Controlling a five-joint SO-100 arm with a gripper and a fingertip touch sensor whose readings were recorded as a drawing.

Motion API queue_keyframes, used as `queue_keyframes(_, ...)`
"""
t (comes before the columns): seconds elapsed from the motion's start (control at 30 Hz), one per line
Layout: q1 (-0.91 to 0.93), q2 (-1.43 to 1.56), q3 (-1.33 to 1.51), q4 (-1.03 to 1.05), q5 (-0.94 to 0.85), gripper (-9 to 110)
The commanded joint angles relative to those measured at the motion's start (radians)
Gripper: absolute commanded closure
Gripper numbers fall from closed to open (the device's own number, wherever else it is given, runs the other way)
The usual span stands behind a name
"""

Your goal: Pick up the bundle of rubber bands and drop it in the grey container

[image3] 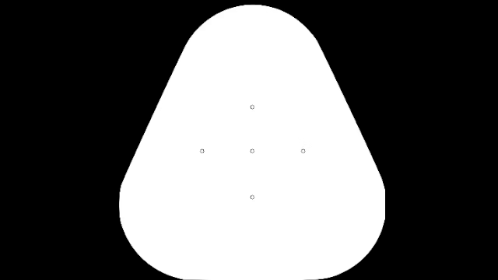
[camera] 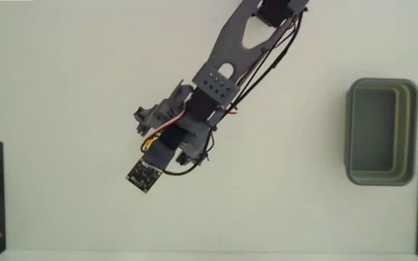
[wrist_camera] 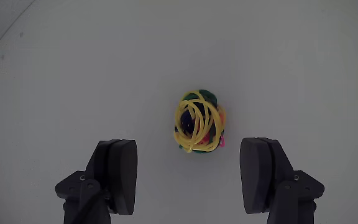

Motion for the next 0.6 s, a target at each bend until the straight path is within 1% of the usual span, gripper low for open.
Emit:
queue_keyframes(0.0, 0.023, 0.017, -0.064, 0.003, 0.005, -9)
queue_keyframes(0.57, 0.023, -0.125, -0.237, 0.033, 0.005, -9)
